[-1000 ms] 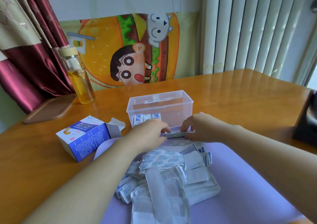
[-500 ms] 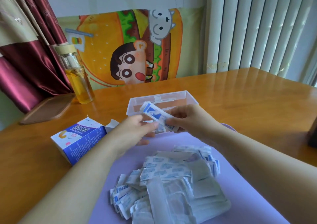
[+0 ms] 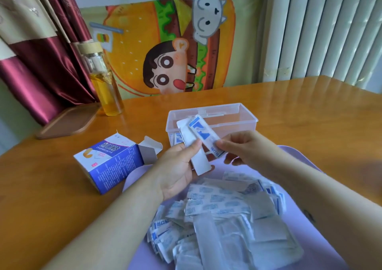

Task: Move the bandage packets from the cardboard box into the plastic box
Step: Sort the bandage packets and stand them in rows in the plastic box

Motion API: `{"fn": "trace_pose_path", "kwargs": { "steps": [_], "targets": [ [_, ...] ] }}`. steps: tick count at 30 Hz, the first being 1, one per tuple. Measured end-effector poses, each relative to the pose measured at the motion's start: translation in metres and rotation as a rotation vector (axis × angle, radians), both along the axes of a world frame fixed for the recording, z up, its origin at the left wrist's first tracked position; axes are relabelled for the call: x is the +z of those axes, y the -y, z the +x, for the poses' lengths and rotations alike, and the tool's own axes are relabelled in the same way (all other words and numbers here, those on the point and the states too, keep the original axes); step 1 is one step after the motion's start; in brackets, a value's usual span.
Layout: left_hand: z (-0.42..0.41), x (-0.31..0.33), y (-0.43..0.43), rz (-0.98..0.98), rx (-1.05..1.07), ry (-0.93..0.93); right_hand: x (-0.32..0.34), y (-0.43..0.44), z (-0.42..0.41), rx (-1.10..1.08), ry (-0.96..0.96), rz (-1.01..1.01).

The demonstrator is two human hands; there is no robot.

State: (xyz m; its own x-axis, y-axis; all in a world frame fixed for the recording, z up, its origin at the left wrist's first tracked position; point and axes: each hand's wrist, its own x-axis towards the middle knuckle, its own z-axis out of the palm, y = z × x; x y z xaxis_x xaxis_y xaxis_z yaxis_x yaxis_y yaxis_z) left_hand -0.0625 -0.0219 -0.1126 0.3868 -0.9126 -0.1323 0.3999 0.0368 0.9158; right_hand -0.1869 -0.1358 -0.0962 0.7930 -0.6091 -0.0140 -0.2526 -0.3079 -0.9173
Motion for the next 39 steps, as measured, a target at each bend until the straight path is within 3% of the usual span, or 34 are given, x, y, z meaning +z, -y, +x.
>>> {"fn": "trace_pose_path", "kwargs": {
  "steps": [4, 10, 13, 17, 22, 26, 31, 39],
  "targets": [
    [0.005, 0.003, -0.004, 0.023, 0.015, -0.008, 0.012, 0.026, -0.023, -0.073, -0.202, -0.370],
    [0.006, 0.009, -0.005, 0.113, -0.037, -0.085, 0.006, 0.039, -0.033, -0.119, -0.455, -0.639],
    [0.006, 0.011, -0.007, 0.104, -0.046, -0.120, 0.013, 0.028, -0.034, -0.012, -0.482, -0.639],
    [0.003, 0.011, -0.007, 0.130, -0.031, -0.079, 0.009, 0.019, -0.033, 0.148, -0.712, -0.578],
    [0.001, 0.008, -0.008, 0.105, -0.029, -0.060, 0.008, 0.025, -0.033, 0.107, -0.599, -0.519],
    [0.000, 0.003, -0.009, 0.055, -0.048, -0.001, 0.018, 0.026, -0.036, 0.016, -0.397, -0.482],
    [-0.005, 0.004, -0.008, 0.017, -0.031, 0.016, 0.035, 0.006, -0.032, 0.079, 0.094, 0.210],
    [-0.007, 0.006, -0.006, -0.010, -0.088, 0.057, 0.009, -0.019, -0.005, -0.006, 0.111, 0.001]
  ]
}}
